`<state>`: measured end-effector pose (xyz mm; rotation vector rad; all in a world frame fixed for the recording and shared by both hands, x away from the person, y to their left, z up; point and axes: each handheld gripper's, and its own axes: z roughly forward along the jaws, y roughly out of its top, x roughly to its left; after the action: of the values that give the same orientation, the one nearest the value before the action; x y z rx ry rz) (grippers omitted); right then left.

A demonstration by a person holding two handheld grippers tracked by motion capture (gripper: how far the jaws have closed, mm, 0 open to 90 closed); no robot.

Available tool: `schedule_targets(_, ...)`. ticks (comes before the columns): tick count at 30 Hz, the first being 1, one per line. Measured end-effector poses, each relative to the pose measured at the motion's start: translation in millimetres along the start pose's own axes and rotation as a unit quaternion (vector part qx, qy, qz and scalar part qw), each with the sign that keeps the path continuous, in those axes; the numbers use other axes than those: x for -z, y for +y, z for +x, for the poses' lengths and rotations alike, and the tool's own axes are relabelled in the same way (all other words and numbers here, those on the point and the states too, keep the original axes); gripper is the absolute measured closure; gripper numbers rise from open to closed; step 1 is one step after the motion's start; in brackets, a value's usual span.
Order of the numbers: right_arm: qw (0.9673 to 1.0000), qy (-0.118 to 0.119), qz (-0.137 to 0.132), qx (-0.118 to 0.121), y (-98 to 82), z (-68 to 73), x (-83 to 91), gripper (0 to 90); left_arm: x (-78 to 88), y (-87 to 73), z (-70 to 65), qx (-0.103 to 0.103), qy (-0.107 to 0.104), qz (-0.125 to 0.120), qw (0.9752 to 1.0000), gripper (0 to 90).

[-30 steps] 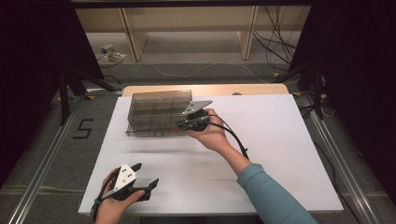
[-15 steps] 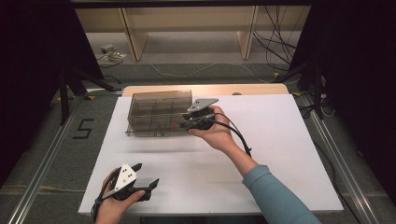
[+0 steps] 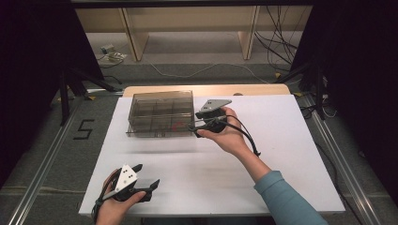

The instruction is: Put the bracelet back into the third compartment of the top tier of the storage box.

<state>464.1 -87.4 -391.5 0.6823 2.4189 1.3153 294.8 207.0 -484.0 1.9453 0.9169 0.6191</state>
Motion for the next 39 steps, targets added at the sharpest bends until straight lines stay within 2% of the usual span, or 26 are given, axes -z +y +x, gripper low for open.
schedule_targets(20, 1.0000, -0.002, 0.001, 0.003, -11.3, -0.1, 15.0, 31.5, -0.3, -0.3, -0.1, 0.001, 0.001, 0.001, 1.0000, 17.5)
schedule_targets(34, 0.9999, -0.010, -0.004, 0.000, -23.6, -0.4, 36.7, 29.0, -0.1, -0.4, -0.2, 0.002, 0.001, 0.000, 1.0000, 17.4)
schedule_targets(39, 1.0000, -0.006, -0.002, 0.001, -30.1, 0.8, 44.8, 26.6, 0.5, -0.2, -0.3, 0.003, 0.002, -0.002, 1.0000, 17.2)
